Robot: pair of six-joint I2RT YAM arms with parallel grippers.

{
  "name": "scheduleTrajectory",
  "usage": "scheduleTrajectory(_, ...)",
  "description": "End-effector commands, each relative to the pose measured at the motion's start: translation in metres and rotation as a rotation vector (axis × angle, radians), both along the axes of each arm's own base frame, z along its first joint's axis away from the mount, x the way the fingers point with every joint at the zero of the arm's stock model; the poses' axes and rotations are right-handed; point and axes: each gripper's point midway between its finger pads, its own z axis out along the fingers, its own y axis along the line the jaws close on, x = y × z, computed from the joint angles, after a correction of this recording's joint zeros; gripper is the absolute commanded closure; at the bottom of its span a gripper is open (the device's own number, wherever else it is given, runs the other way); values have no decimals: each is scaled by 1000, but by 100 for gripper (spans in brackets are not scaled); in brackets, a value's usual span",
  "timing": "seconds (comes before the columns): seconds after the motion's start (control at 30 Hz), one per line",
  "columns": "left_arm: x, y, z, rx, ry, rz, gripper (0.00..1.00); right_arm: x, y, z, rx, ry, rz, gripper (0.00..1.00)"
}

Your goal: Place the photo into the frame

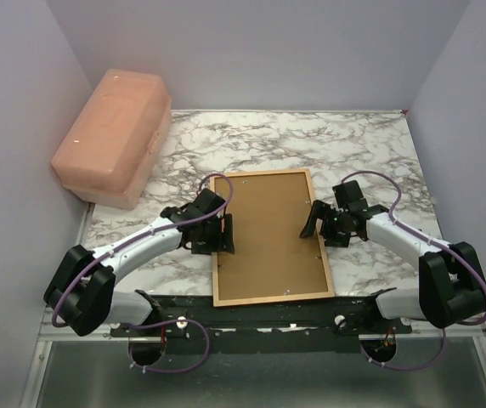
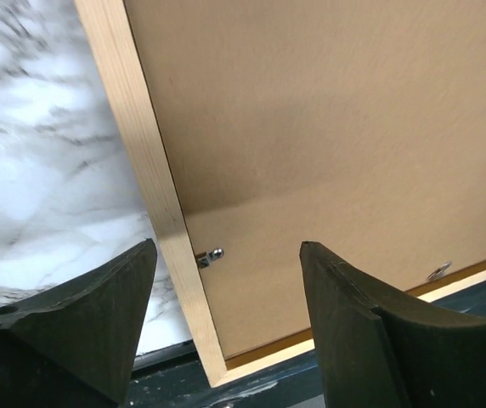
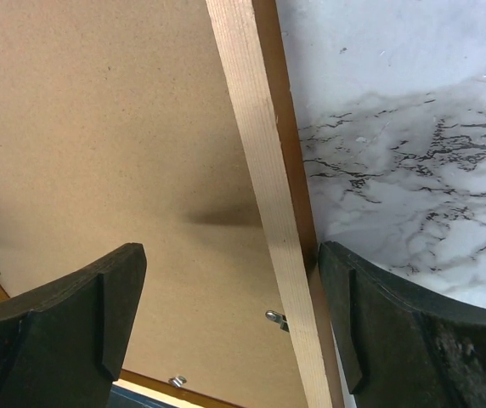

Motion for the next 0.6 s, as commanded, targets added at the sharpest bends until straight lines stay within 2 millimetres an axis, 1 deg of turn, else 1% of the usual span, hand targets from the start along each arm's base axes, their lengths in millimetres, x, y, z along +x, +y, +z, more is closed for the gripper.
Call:
scheduleTrajectory(0.0, 44, 9, 21, 22, -73, 85, 29, 1, 1, 0, -9, 17, -9, 10)
scheduleTrajectory(0.13, 75, 24, 19, 66, -64, 171, 29, 9, 2, -1, -17, 11, -5, 10)
scheduleTrajectory(0.2, 89, 30, 12, 122, -49, 206, 29, 12, 2, -1, -22, 9, -3, 10)
scheduleTrajectory(0.27, 102, 31, 9, 160, -45, 221, 29, 15, 3, 0, -21, 7, -2, 10)
scheduleTrajectory(0.37, 122, 27, 7, 193, -53, 223, 30, 16, 4, -1, -18, 6, 2, 10)
scheduleTrajectory(0.47, 136, 27, 3, 236, -54, 227, 31, 17, 5, -2, -15, 10, 7, 10)
scheduleTrajectory(0.57, 149, 31, 0, 266, -47, 246, 33, 16, 6, -4, -12, 14, 11, 10)
